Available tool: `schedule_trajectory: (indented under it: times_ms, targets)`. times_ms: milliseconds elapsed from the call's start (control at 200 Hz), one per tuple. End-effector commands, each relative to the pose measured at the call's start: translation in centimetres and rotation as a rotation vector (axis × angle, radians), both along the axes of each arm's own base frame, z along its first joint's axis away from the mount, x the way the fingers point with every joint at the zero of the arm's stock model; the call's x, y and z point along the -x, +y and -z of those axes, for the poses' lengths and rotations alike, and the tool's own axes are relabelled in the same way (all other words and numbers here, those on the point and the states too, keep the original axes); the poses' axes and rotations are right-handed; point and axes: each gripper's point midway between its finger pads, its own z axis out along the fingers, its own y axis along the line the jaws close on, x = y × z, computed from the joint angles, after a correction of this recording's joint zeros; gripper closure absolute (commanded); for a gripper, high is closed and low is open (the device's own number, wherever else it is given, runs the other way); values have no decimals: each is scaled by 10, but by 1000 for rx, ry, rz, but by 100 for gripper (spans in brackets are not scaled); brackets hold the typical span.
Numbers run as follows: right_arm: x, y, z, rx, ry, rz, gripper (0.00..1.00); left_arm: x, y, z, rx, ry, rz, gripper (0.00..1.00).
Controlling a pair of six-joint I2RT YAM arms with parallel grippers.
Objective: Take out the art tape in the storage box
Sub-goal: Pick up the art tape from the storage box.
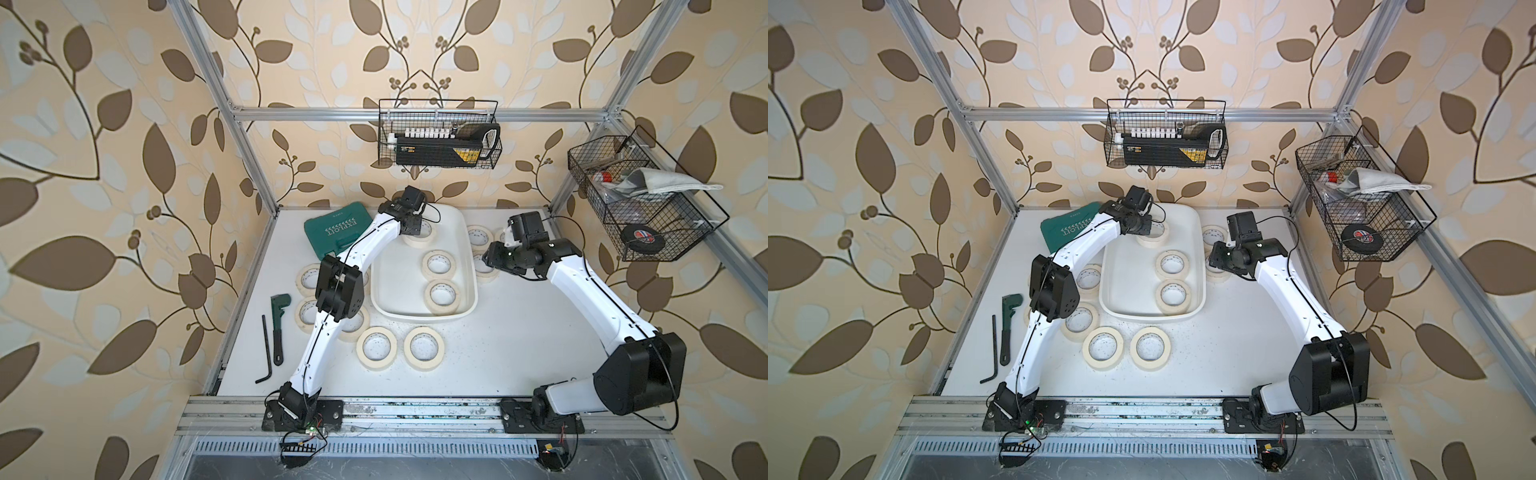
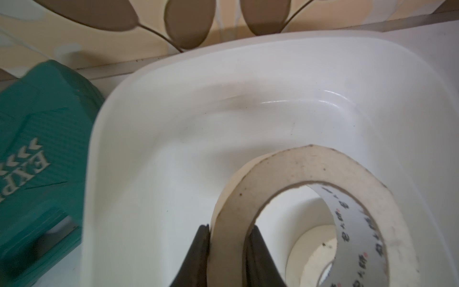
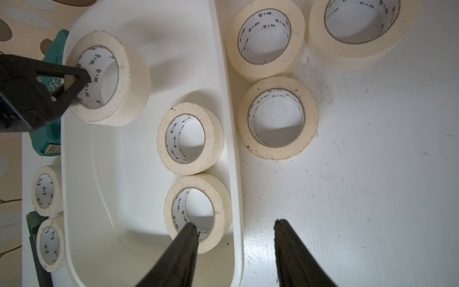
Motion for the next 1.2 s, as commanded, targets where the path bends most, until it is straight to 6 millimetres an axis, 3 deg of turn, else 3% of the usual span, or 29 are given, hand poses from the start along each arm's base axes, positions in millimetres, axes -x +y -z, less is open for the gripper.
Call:
schedule_trajectory:
  times_ms: [0, 180, 470, 595, 730, 1065, 1195]
  targets:
    - [-4, 9, -16, -43, -31, -11, 49, 34, 3, -82, -14, -111, 42, 99]
    - [-5, 23, -21, -66, -30, -37, 49, 81, -8, -101, -33, -87, 122, 99]
    - [-4, 61, -43, -110, -84, -101, 48, 132, -30, -94, -83, -41, 198, 99]
    - [-3, 86, -40, -114, -78, -155, 48, 144, -38, -90, -93, -32, 222, 100]
    - [-2, 99, -30, -83, -52, -178, 48, 152, -43, -90, -96, -26, 241, 100]
    - [-7, 96, -17, -26, -24, -144, 45, 163, -50, -98, -86, -41, 261, 100]
    - [-8, 98, -13, -24, -15, -149, 52, 164, -50, -101, -82, -47, 263, 100]
